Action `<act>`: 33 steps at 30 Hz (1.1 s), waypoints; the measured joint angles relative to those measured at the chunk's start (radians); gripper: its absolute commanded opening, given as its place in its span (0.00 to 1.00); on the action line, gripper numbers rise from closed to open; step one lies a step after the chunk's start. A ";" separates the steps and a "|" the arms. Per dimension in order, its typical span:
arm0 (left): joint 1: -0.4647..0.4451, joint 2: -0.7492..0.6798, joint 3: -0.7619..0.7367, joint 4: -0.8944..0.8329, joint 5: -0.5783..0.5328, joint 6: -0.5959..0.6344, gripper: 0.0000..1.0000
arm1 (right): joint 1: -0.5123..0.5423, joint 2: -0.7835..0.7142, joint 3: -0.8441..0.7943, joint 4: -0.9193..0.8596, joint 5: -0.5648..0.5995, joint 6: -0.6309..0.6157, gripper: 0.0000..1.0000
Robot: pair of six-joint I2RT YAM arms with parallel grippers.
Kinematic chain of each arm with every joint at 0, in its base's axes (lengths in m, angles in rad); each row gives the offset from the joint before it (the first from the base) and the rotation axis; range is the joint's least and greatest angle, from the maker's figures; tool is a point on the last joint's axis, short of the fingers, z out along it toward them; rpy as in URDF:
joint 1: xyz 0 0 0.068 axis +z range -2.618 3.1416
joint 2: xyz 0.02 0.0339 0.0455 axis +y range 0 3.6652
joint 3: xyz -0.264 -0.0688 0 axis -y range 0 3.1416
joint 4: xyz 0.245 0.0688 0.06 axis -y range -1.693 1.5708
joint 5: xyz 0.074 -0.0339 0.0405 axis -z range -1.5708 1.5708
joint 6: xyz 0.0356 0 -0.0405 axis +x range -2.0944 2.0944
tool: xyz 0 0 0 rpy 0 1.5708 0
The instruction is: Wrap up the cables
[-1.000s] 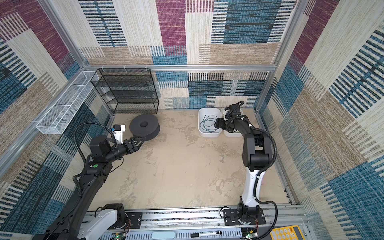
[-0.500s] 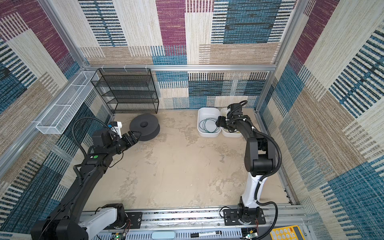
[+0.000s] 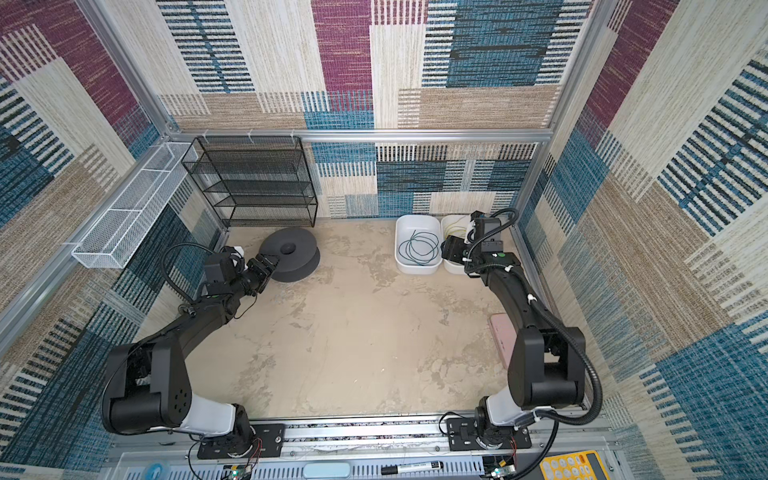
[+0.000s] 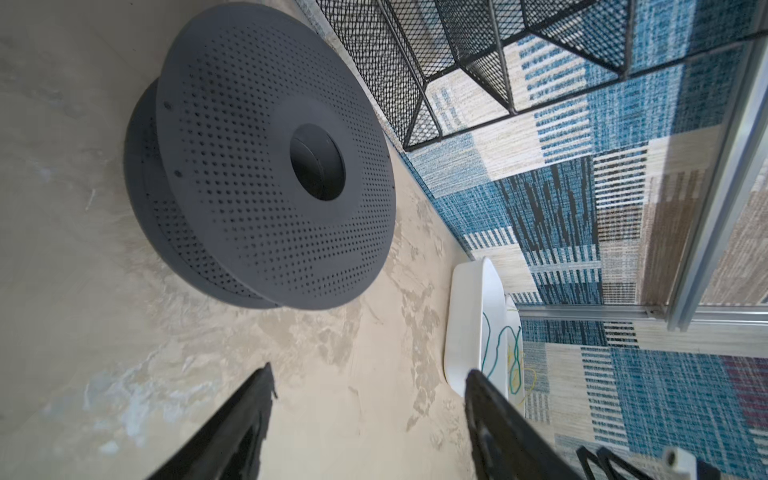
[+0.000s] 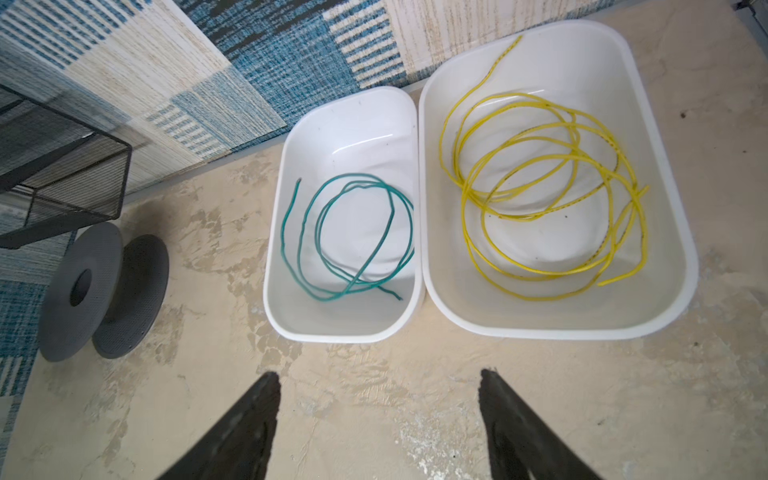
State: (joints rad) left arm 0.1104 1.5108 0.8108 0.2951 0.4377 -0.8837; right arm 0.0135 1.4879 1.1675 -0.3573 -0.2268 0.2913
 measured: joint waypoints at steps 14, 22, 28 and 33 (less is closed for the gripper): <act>0.036 0.237 0.066 0.112 0.010 -0.010 0.73 | 0.000 -0.126 -0.147 0.113 -0.088 0.048 0.79; 0.044 0.352 0.143 0.168 0.015 -0.014 0.48 | 0.000 -0.119 -0.151 0.150 -0.122 0.063 0.78; 0.047 0.476 0.136 0.391 0.046 -0.072 0.34 | 0.000 -0.110 -0.142 0.158 -0.152 0.071 0.78; 0.058 0.560 0.108 0.656 0.069 -0.158 0.16 | 0.000 -0.106 -0.141 0.158 -0.172 0.074 0.76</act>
State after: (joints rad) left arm 0.1688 2.0708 0.9184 0.9512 0.5064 -1.0416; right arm 0.0135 1.3819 1.0267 -0.1993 -0.3992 0.3649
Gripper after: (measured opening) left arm 0.233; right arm 0.765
